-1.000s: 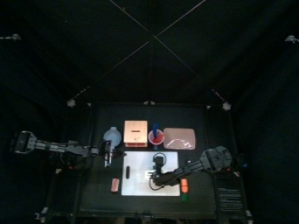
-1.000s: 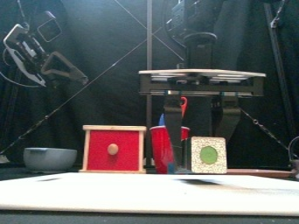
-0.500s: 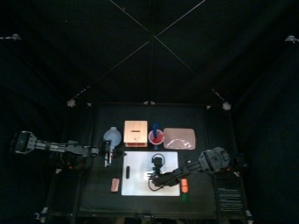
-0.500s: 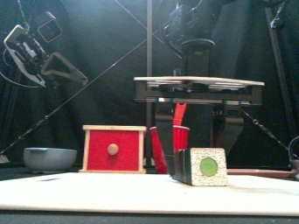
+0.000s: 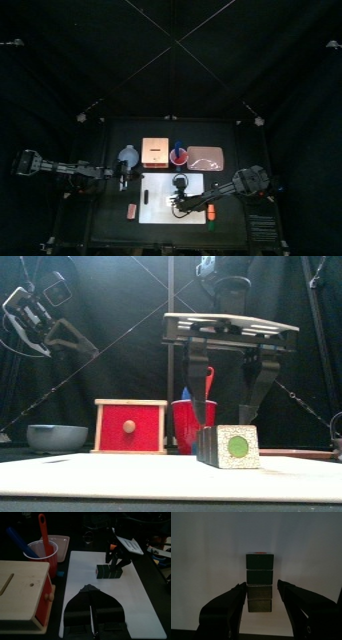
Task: Place sushi on board then cut the sushi with the knife then place the pieces on the plate
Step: Pick knife at handle with right hand
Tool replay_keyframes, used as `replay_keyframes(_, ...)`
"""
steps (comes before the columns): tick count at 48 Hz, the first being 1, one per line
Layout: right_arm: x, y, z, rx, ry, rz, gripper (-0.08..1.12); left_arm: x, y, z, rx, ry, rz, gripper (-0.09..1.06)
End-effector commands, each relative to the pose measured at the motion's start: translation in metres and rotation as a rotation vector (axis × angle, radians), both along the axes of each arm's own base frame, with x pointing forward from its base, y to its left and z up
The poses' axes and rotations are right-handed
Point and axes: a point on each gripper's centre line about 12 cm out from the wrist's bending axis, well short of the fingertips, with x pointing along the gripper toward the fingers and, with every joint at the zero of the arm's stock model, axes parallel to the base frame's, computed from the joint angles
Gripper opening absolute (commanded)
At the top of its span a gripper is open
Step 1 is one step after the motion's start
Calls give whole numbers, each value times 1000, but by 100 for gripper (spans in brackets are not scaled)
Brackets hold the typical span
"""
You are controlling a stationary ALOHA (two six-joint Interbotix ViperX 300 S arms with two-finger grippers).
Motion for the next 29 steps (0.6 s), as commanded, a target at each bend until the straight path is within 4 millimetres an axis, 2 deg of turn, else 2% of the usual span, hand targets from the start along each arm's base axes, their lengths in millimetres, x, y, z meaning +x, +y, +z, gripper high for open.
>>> replay_keyframes(1,-10,-7,50,-29,-119,30,86,3,1,5,-1,-15,4,-2)
replay_keyframes(11,-31,-29,108,-161,-197,231,86,3,1,5,-1,-15,4,-2)
replay_keyframes(15,-36,-46,126,-191,-189,306,85,3,1,5,-1,-17,4,-2)
replay_keyframes(29,-53,-119,160,-191,-107,493,85,1,1,1,-4,-6,6,-2)
